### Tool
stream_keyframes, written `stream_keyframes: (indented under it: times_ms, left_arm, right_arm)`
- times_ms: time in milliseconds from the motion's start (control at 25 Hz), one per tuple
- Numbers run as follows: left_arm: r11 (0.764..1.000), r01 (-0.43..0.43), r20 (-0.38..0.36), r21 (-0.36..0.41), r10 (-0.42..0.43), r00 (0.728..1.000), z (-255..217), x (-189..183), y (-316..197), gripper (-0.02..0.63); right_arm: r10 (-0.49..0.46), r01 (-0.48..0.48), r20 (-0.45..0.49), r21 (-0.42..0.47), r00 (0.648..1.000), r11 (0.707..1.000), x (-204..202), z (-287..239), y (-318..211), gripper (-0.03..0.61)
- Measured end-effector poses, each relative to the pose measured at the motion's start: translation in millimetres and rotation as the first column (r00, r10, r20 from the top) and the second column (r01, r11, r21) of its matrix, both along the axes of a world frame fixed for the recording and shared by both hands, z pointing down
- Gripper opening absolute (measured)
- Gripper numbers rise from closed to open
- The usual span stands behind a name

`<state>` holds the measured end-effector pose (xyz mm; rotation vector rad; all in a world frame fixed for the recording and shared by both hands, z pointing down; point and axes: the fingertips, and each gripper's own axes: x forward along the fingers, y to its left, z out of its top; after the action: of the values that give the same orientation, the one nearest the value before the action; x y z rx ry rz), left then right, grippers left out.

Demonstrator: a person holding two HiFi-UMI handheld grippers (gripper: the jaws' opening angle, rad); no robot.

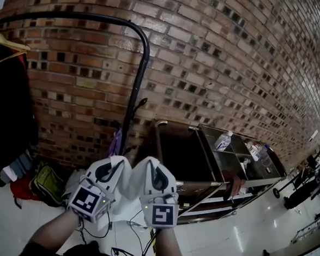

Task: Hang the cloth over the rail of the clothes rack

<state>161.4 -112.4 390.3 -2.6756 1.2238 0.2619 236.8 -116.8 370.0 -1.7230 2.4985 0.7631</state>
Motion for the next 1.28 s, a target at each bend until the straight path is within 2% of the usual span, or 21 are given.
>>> stream_keyframes:
  times_ms: [200, 400, 560, 680, 920, 1120, 1280]
  left_arm:
    - [0.996, -0.081, 0.017, 0.020, 0.081, 0.997, -12, 17, -37, 0.043]
    - [0.994, -0.106, 0.006, 0.025, 0.106, 0.994, -20, 24, -78, 0.043]
    - [0.988, -0.150, -0.004, 0.038, 0.150, 0.989, -28, 29, -90, 0.043]
    - [0.984, -0.177, -0.023, 0.038, 0.178, 0.984, -34, 22, -89, 0.043]
    - [0.988, -0.139, -0.029, 0.069, 0.141, 0.990, -43, 12, -107, 0.043]
    - [0.992, -0.105, -0.053, 0.075, 0.109, 0.993, -50, 15, -112, 0.043]
    - [0.992, -0.076, -0.059, 0.096, 0.082, 0.995, -64, 11, -116, 0.043]
  right_arm:
    - [0.049, -0.049, 0.006, 0.007, 0.999, 0.999, -1, -14, -40, 0.040]
    - [0.099, -0.099, 0.014, 0.023, 0.995, 0.995, 9, -34, -74, 0.040]
    - [0.117, -0.119, 0.055, 0.046, 0.992, 0.992, 14, -43, -83, 0.040]
    - [0.114, -0.116, 0.048, 0.060, 0.992, 0.991, 8, -40, -83, 0.040]
    - [0.092, -0.095, 0.041, 0.074, 0.995, 0.993, 5, -43, -104, 0.040]
    - [0.011, -0.016, 0.056, 0.079, 0.998, 0.997, 9, -50, -109, 0.040]
    - [-0.047, 0.040, 0.062, 0.119, 0.997, 0.992, 8, -65, -109, 0.040]
